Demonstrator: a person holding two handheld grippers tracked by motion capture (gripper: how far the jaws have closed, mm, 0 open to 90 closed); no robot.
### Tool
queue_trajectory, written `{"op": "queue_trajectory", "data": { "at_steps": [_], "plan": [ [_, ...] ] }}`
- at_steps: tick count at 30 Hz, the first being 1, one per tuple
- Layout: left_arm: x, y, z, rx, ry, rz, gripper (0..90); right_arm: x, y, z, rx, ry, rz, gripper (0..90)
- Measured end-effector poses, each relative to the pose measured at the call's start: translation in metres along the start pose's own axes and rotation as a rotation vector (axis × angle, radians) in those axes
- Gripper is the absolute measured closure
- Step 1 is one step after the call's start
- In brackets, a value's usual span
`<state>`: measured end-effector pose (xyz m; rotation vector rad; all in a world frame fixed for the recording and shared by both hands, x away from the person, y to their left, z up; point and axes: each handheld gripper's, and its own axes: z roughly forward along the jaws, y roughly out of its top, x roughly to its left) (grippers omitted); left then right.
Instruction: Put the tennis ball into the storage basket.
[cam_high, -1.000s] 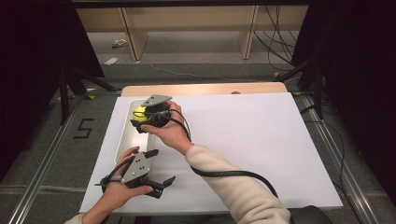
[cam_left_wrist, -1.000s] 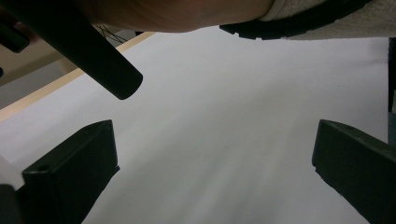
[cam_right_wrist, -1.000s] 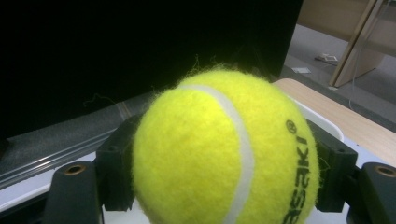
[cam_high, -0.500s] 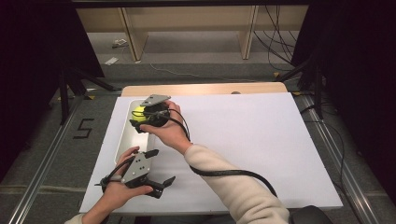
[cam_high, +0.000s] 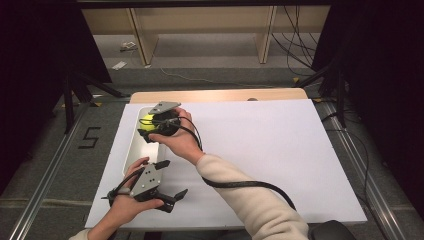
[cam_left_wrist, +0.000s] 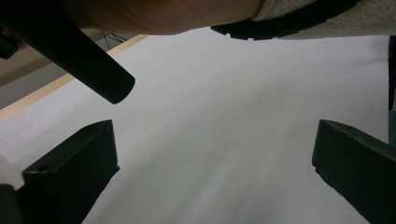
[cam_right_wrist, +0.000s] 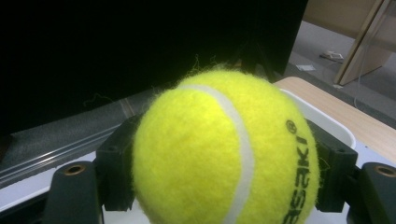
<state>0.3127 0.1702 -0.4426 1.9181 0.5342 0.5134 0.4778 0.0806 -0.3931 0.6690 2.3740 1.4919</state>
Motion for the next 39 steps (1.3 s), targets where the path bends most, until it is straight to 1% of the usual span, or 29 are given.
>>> {"op": "queue_trajectory", "data": {
  "at_steps": [14, 39],
  "plan": [
    [-0.001, 0.0, 0.001, 0.006, -0.007, 0.004, 0.0, 0.002, 0.002, 0.006, 0.008, 0.01, -0.001, 27.0],
    [-0.001, 0.0, 0.001, 0.009, -0.009, 0.006, 0.0, 0.006, 0.001, 0.015, 0.041, 0.039, -0.007, 27.0]
  ]
}}
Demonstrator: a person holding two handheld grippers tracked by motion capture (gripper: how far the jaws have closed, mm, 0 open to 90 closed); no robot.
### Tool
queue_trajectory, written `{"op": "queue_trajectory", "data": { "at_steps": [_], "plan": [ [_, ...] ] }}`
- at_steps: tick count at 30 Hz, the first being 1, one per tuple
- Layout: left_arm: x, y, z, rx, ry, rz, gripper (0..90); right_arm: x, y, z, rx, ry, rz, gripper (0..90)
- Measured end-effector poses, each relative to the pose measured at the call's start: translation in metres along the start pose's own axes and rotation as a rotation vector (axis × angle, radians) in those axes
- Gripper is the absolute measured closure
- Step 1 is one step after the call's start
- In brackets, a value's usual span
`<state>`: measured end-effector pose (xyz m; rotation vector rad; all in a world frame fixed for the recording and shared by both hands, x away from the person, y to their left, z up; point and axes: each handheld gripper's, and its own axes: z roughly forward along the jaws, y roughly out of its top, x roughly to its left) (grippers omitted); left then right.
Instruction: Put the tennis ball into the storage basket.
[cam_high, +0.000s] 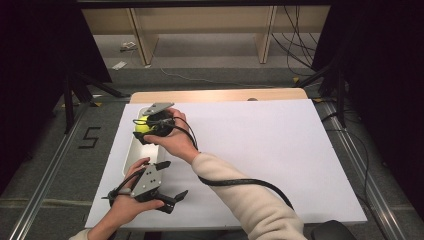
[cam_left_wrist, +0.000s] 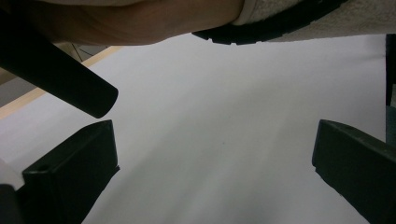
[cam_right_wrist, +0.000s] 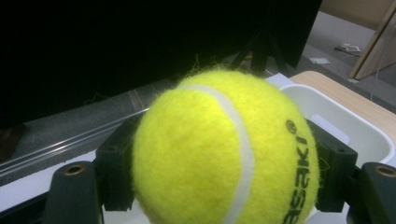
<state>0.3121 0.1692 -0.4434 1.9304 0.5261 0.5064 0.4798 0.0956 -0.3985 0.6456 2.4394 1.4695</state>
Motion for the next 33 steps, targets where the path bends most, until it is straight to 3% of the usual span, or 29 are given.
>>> {"op": "queue_trajectory", "data": {
  "at_steps": [33],
  "plan": [
    [-0.0005, -0.0001, 0.0005, 0.003, -0.006, 0.005, 0.0, 0.0025, -0.0024, 0.0075, 0.008, 0.008, 0.012, 26.9]
  ]
}}
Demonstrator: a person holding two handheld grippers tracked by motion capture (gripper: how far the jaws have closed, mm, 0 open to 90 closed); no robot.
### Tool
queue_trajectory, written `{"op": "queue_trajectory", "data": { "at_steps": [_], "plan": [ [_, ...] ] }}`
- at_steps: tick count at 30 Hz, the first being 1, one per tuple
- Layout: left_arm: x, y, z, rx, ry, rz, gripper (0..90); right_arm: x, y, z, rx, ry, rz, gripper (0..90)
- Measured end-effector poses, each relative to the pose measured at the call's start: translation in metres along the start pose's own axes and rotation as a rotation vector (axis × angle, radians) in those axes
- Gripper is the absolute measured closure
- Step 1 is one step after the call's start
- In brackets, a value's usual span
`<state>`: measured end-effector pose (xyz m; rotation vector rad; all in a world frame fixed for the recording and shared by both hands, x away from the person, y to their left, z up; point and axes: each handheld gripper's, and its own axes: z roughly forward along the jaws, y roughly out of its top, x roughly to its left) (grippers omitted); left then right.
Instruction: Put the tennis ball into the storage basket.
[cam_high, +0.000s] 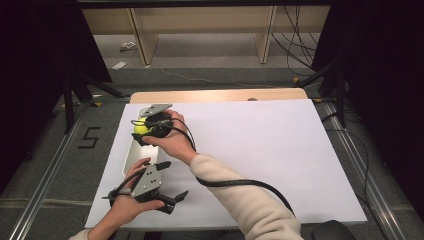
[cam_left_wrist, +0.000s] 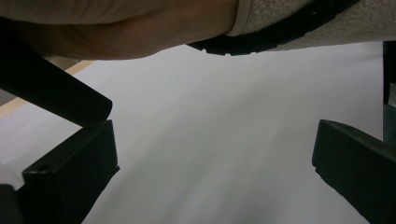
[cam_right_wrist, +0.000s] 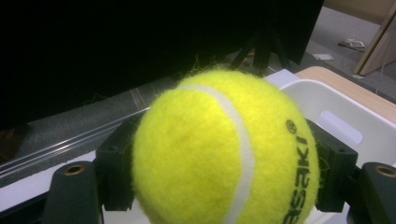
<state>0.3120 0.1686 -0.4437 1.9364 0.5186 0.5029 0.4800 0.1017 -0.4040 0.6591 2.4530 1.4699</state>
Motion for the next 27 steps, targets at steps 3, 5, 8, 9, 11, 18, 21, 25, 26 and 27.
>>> {"op": "queue_trajectory", "data": {
  "at_steps": [3, 5, 8, 9, 11, 18, 21, 25, 26, 27],
  "plan": [
    [0.0, -0.0001, -0.0001, 0.0, 0.001, 0.0, 0.0, 0.0011, 0.0, 0.0008, -0.001, 0.003, 0.003, 26.9],
    [0.0, 0.0, -0.0002, 0.0, 0.001, 0.001, 0.0, 0.0012, 0.0001, 0.0014, -0.001, 0.002, 0.001, 26.9],
    [-0.0003, 0.0, 0.0001, 0.0, -0.002, 0.002, 0.0, 0.0021, -0.0003, 0.0028, 0.002, 0.004, 0.004, 26.9],
    [-0.0004, 0.0, 0.0001, 0.001, -0.001, 0.002, 0.0, 0.0024, -0.0006, 0.0031, 0.003, 0.005, 0.003, 26.9],
    [-0.0004, -0.0001, 0.0001, 0.002, -0.002, 0.002, 0.0, 0.0029, -0.0012, 0.0038, 0.004, 0.006, 0.001, 26.9],
    [-0.0007, -0.0001, 0.0, 0.004, -0.002, 0.006, 0.0, 0.0033, -0.003, 0.006, 0.011, 0.007, 0.0, 26.9],
    [-0.0011, 0.0, 0.0002, 0.006, 0.001, 0.013, 0.0, 0.0042, -0.0031, 0.0068, 0.011, 0.009, 0.0, 26.9],
    [-0.0015, -0.0003, 0.0004, 0.008, 0.001, 0.014, 0.0, 0.0048, -0.0041, 0.0079, 0.015, 0.012, -0.001, 26.8],
    [-0.0014, -0.0004, 0.0003, 0.008, 0.001, 0.013, 0.0, 0.0047, -0.0044, 0.0082, 0.016, 0.012, -0.001, 26.8],
    [-0.0013, -0.0004, 0.0003, 0.008, 0.001, 0.013, 0.0, 0.0046, -0.0047, 0.0084, 0.016, 0.012, 0.0, 26.8]
  ]
}}
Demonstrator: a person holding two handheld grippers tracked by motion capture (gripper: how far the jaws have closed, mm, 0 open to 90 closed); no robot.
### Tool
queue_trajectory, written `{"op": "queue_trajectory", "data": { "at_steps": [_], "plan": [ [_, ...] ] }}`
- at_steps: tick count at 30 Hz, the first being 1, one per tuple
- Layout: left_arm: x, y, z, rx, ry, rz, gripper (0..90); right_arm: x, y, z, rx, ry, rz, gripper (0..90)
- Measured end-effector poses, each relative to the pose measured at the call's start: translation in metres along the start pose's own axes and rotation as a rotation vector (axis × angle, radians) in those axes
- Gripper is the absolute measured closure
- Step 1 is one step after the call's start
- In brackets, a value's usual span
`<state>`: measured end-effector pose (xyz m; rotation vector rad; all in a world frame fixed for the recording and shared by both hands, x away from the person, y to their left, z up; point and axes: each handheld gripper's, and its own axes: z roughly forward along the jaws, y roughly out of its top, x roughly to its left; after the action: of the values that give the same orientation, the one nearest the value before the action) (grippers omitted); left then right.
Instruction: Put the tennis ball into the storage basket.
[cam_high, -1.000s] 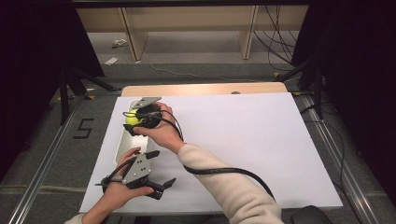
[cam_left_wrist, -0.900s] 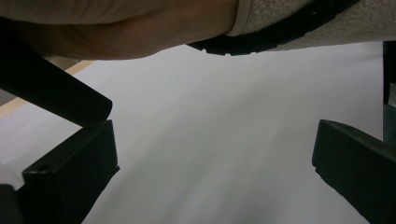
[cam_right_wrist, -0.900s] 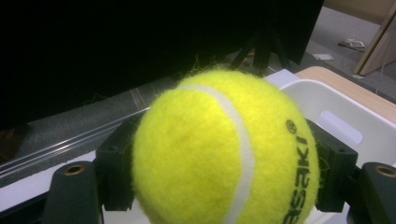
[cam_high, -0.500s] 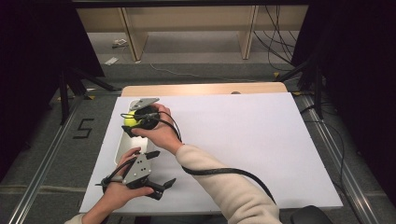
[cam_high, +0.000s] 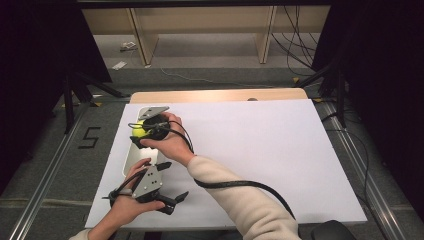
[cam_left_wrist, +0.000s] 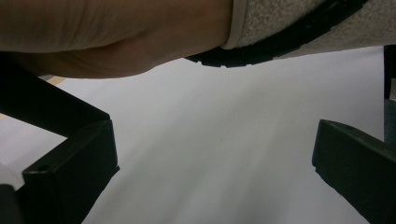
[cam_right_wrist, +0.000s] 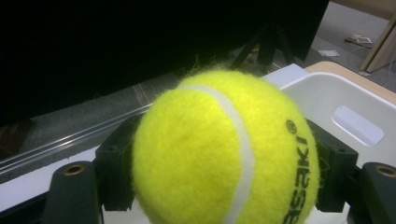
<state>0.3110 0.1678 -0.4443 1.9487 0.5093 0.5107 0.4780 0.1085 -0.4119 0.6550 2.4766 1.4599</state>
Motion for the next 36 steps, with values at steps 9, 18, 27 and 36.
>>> {"op": "queue_trajectory", "data": {
  "at_steps": [9, 18, 27, 36],
  "plan": [
    [0.0002, -0.0001, 0.0002, 0.001, -0.003, 0.002, 0.0, 0.0015, -0.0017, 0.0018, 0.008, 0.007, -0.003, 26.8],
    [-0.0003, -0.0004, 0.0005, 0.004, -0.006, 0.001, 0.0, 0.0026, -0.004, 0.0043, 0.014, 0.007, -0.003, 26.8],
    [-0.0005, -0.0005, 0.0005, 0.005, -0.007, 0.0, 0.0, 0.0038, -0.0059, 0.0062, 0.017, 0.01, -0.007, 26.8],
    [-0.0004, -0.0005, 0.0006, 0.006, -0.011, 0.003, 0.0, 0.0049, -0.0083, 0.0084, 0.031, 0.018, -0.01, 26.8]
  ]
}}
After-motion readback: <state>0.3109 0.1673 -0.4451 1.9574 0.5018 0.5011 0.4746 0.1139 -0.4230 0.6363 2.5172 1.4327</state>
